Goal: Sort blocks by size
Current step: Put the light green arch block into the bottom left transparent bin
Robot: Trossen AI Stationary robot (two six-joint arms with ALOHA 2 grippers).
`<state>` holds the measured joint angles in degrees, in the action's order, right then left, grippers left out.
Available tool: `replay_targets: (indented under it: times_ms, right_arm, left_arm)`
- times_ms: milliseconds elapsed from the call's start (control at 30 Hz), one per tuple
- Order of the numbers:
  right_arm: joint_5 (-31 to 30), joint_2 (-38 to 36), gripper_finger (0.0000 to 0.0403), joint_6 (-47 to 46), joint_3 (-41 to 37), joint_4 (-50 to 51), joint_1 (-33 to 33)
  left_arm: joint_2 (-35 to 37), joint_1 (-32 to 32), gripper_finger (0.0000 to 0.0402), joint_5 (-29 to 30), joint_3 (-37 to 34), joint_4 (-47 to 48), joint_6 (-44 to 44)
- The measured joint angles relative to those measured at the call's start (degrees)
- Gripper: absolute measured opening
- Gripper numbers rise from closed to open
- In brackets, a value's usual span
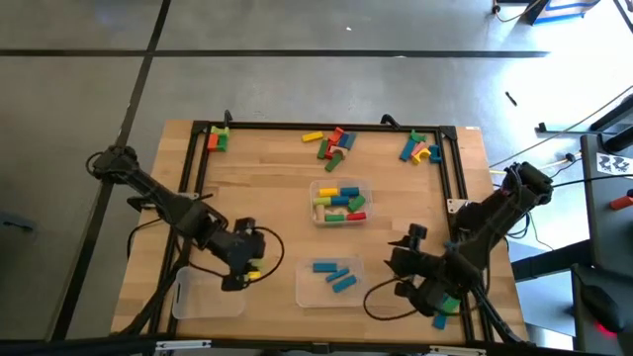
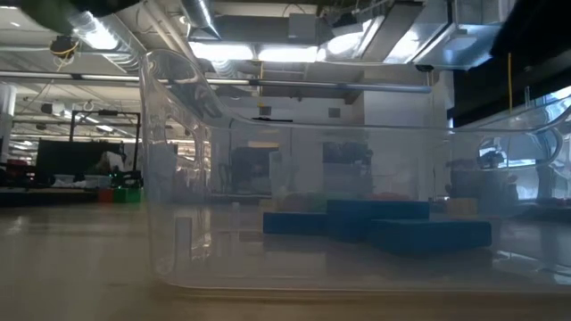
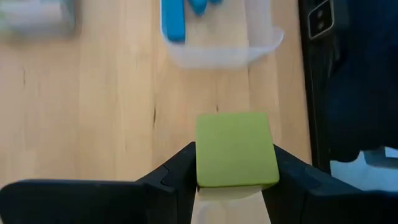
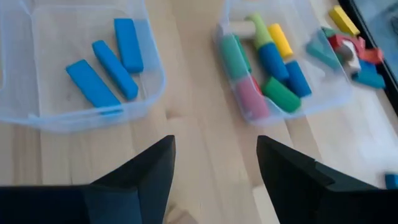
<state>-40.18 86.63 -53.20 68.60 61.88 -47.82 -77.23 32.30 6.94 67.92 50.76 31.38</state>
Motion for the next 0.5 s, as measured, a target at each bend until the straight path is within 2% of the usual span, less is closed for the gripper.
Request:
replay_targets:
  times_ms: [133,267,500]
  right_arm:
    - [-1.1,0.0,0.0225,-7.6,0.0,4.9,-3.1]
    - [-1.8,0.0,0.0225,-12.1,-2.0,5.7,-5.0]
    - [2.7,0.0,0.0225,-18.8,-7.4,5.5,-5.6]
  left_arm:
    - [-0.1,2.6,0.0136,-0.3,-0.7,1.7,6.0]
    - [-0.1,5.3,0.0136,-0.3,-2.1,1.3,12.3]
    - [-0.1,11.6,0.0136,-0.1,-8.7,0.3,28.8]
